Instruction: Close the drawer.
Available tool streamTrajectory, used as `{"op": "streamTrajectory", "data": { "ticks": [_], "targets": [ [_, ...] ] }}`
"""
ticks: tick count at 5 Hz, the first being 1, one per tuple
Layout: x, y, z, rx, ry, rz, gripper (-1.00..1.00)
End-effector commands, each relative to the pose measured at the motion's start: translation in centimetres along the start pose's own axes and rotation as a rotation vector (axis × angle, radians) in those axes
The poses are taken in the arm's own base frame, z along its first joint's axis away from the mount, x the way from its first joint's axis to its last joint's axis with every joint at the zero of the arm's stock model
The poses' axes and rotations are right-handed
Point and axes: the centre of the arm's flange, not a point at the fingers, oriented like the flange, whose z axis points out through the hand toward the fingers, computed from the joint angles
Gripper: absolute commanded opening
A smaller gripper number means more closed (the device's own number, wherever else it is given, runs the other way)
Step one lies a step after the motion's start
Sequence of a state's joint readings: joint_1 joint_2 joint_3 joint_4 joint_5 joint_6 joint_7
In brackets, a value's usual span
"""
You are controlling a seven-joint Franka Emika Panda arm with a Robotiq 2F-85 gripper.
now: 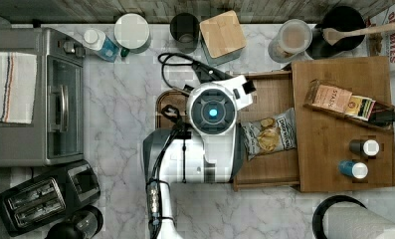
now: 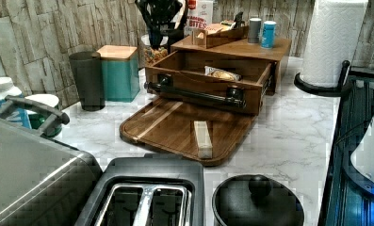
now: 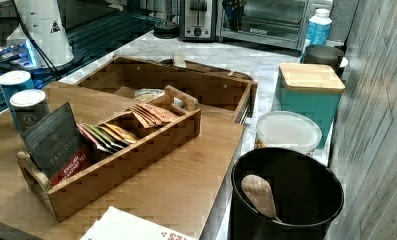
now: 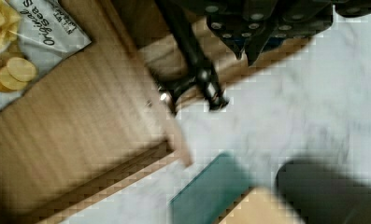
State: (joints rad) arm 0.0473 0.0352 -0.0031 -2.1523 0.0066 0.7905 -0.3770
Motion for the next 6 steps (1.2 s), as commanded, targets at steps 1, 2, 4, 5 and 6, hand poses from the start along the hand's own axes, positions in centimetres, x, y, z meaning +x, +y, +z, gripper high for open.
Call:
{"op": "streamTrajectory", "data": {
  "ticks": [1,2,4,5,6],
  "targets": [
    [-4.7,-2.9,3.1,-0.055,0.009,-0.452,-1.0],
    [-4.4,-2.2,6.2,-0.087,-0.041,-0.485,-1.0],
    [-4.5,-2.8,10.5,-0.141,-0.162,-0.435,-1.0],
    [-5.7,-2.7,10.9,-0.147,-0.183,-0.424,-1.0],
    [-5.5,-1.5,11.1,-0.152,-0.204,-0.422,-1.0]
  ]
}}
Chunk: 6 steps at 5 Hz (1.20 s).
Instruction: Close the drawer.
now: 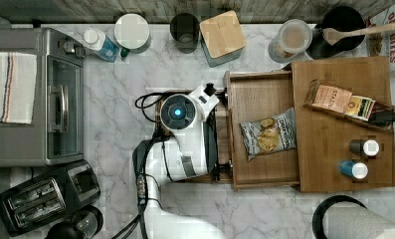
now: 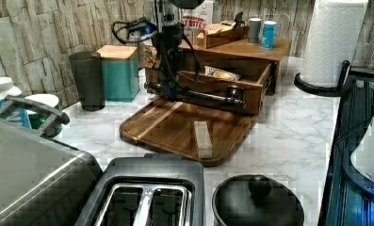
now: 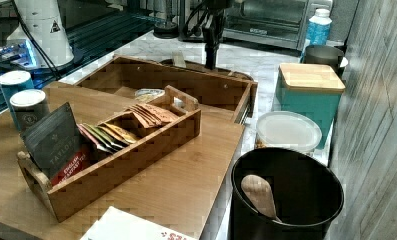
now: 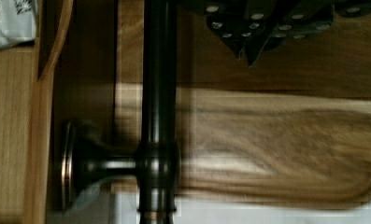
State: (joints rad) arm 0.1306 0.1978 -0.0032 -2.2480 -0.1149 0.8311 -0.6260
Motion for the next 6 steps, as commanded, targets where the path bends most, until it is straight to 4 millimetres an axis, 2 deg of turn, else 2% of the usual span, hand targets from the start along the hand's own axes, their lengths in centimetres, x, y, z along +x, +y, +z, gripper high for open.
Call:
{"op": "streamTrajectory", "data": {
  "ticks": [1,3,4,5,6],
  "targets": [
    [-0.3,2.7,0.3,-0.025,-0.012,0.001,-1.0],
    [0.1,7.4,1.1,-0.003,-0.018,-0.052,-1.0],
    [0.5,10.2,0.3,0.011,-0.024,-0.084,-1.0],
    [1.4,13.8,-1.4,0.036,-0.006,-0.059,-1.0],
    [1.9,18.5,-2.2,0.032,0.05,-0.068,-1.0]
  ]
}}
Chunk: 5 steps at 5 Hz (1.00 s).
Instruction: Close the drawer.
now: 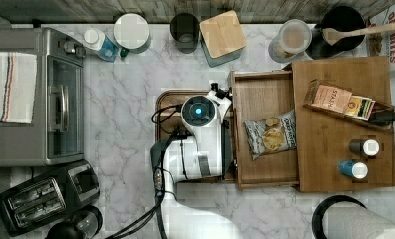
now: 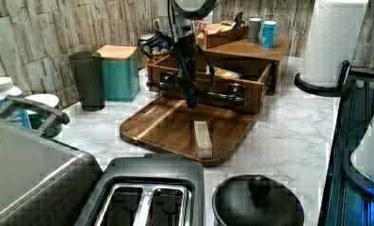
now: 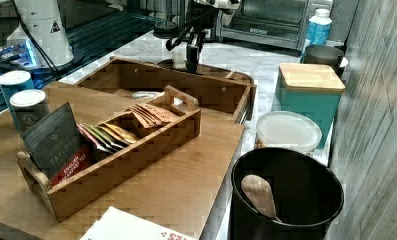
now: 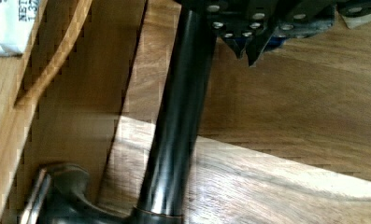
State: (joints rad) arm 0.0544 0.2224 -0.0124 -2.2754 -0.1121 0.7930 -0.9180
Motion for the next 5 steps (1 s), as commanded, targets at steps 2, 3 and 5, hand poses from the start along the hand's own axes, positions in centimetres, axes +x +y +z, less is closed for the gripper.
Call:
{"op": "streamTrajectory", "data": {
  "ticks": [2,3,5],
  "targets": [
    [-2.7,24.6,-7.0,-0.002,0.222,0.234,-1.0],
    [-4.1,27.1,-7.4,-0.051,0.189,0.265,-1.0],
    [-7.1,33.1,-6.4,-0.129,0.173,0.259,-1.0]
  ]
}}
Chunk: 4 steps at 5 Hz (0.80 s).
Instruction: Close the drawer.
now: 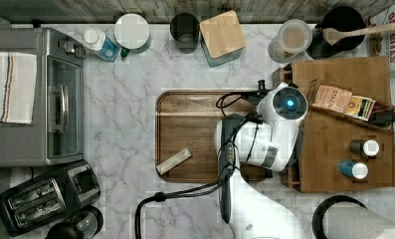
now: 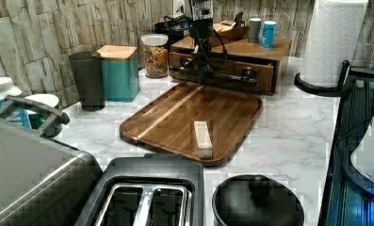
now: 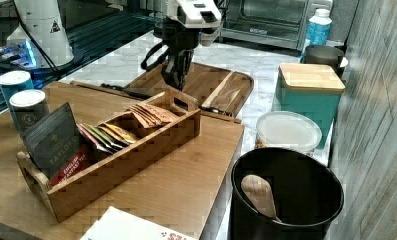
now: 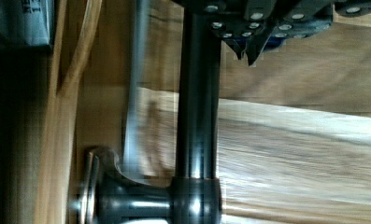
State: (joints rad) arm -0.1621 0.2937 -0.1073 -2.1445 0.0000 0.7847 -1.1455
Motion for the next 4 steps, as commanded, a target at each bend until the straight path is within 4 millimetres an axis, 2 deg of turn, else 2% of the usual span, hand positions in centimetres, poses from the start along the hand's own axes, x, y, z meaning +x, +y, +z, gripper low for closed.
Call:
{"op": "streamTrajectory", "data": {
  "ticks": [1,4],
  "targets": [
    [-1.96,18.38,-7.26,-0.2,0.136,0.056,-1.0],
    [-1.97,18.38,-7.25,-0.2,0.136,0.056,-1.0]
  ]
}}
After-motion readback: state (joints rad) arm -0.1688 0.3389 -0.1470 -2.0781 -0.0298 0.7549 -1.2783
